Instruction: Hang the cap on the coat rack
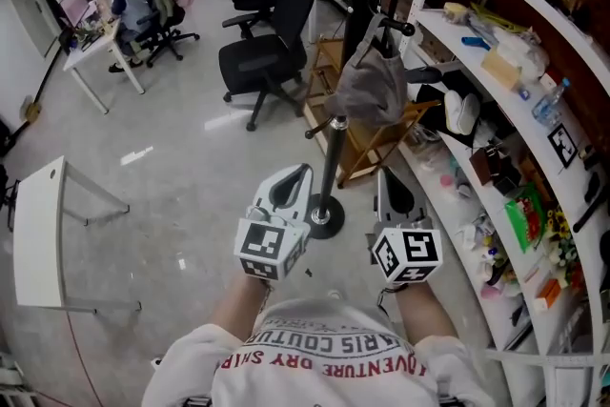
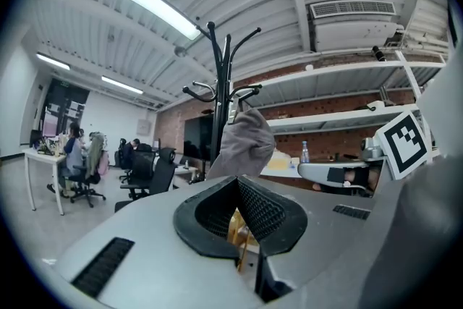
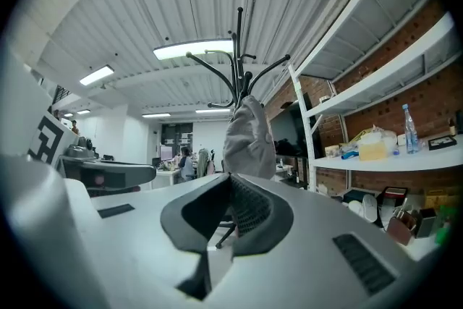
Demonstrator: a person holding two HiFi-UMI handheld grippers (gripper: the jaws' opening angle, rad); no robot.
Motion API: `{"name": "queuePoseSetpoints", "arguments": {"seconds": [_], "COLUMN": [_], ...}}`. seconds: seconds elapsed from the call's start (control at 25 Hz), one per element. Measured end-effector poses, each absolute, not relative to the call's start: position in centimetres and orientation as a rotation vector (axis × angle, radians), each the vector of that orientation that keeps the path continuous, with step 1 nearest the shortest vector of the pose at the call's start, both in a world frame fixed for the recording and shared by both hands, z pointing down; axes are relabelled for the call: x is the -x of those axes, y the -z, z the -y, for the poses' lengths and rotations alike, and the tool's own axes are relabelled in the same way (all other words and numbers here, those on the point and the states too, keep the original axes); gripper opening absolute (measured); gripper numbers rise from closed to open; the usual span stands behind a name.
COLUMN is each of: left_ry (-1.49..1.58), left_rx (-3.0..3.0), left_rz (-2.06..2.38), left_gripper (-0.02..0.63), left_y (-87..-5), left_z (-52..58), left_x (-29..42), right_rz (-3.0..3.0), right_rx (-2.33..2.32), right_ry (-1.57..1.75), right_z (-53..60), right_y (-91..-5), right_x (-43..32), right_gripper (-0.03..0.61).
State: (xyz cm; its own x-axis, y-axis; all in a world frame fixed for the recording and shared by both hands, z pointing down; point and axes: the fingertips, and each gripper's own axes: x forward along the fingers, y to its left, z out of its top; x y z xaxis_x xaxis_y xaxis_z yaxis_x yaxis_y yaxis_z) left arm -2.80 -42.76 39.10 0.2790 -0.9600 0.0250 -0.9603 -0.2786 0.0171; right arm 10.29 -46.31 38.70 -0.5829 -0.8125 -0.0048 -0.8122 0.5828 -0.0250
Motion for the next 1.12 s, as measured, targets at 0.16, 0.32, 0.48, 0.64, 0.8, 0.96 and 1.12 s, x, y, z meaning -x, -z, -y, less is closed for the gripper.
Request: {"name": "queuePoseSetpoints", "arguments": {"seconds": [0.16,0.32,0.48,0.64,0.8,0.96,1.12], "left_ry": [-0.013,-0.016,-0.017,-0.013,-0.024,-0.012,-0.017], "left_rx": [-2.511,-2.521,-2.526,-2.517,-2.510,-2.497,-2.494], "left_rz": [1.836,1.830,1.842,1.837,1.833,1.841,1.837], "left_gripper": [0.006,0.006,0.006,0.006,0.006,0.006,0.006], "left_y": [-39.2,-39.0,-38.9,-39.1,-39.5,-39.6,-39.8], "left_z": [42.6,42.4,42.3,42.2,42.1,42.3,42.4], "left_x": [2.5,2.5,2.7,2.8,2.8,3.2,3.1], "right_rz": [-2.779,-2.789,-2.803,-2.801,-2.802,-2.812,-2.825], "right_rx": [1.450,1.451,1.438,1.445,1.446,1.445,1.447], "right_ry": [0.045,0.031,0.015,-0.032,-0.044,-0.059,-0.051], "right_z": [45.6,45.3,44.9,44.8,44.6,44.7,44.9], "right_y": [-39.8,-39.9,-39.8,-39.4,-39.1,-39.0,-39.3], "right_x": [-10.2,-9.9,-9.4,-9.1,-9.0,-8.7,-8.8], "right_gripper": [0.015,0.015,0.015,0.015,0.015,0.015,0.015]}}
